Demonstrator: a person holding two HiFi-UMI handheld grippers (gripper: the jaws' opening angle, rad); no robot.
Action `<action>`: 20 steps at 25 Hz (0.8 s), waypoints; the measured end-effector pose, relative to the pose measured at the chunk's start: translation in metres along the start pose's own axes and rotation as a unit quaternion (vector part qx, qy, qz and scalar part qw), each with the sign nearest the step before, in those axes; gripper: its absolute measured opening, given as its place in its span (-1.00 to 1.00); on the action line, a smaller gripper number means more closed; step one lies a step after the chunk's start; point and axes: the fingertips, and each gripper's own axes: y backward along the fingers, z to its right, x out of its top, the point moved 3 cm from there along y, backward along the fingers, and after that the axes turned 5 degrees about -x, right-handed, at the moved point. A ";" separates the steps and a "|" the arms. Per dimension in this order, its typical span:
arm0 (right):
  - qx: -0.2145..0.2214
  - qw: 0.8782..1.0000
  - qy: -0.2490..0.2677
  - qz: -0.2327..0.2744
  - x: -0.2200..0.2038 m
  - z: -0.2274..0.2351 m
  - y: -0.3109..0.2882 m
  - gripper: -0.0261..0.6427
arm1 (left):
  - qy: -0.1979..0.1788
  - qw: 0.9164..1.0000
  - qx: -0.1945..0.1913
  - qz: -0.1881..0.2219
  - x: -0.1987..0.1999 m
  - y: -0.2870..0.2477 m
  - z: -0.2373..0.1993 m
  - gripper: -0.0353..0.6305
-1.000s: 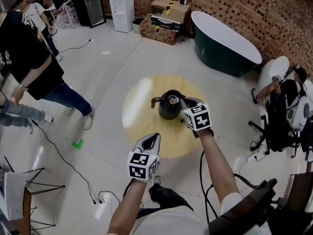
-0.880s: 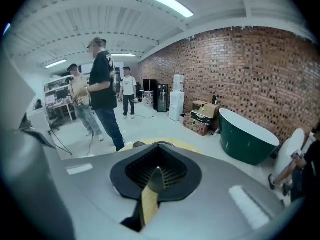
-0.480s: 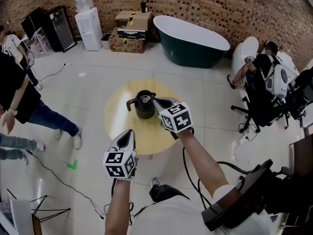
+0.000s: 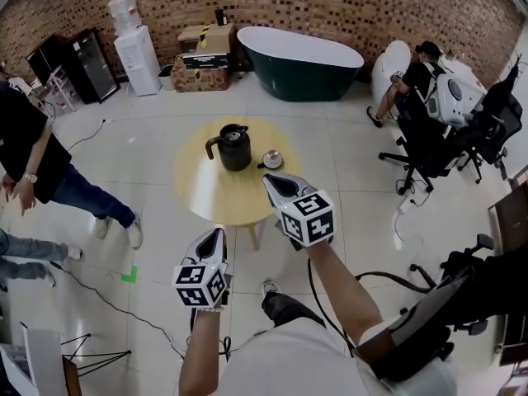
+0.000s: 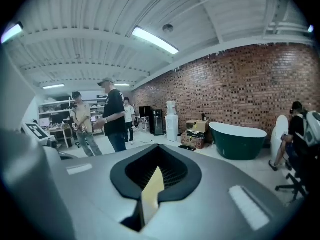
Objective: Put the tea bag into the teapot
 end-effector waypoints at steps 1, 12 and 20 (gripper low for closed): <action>-0.004 1.000 -0.008 0.002 -0.011 -0.007 0.020 -0.92 | -0.005 1.000 -0.004 -0.001 -0.006 0.011 0.009 -0.86; -0.033 0.999 -0.039 0.005 -0.069 -0.073 0.175 -0.92 | -0.013 1.000 -0.018 0.002 -0.053 0.119 0.075 -0.86; -0.036 0.998 -0.041 0.016 -0.094 -0.091 0.233 -0.92 | -0.017 1.000 -0.008 0.001 -0.076 0.144 0.098 -0.86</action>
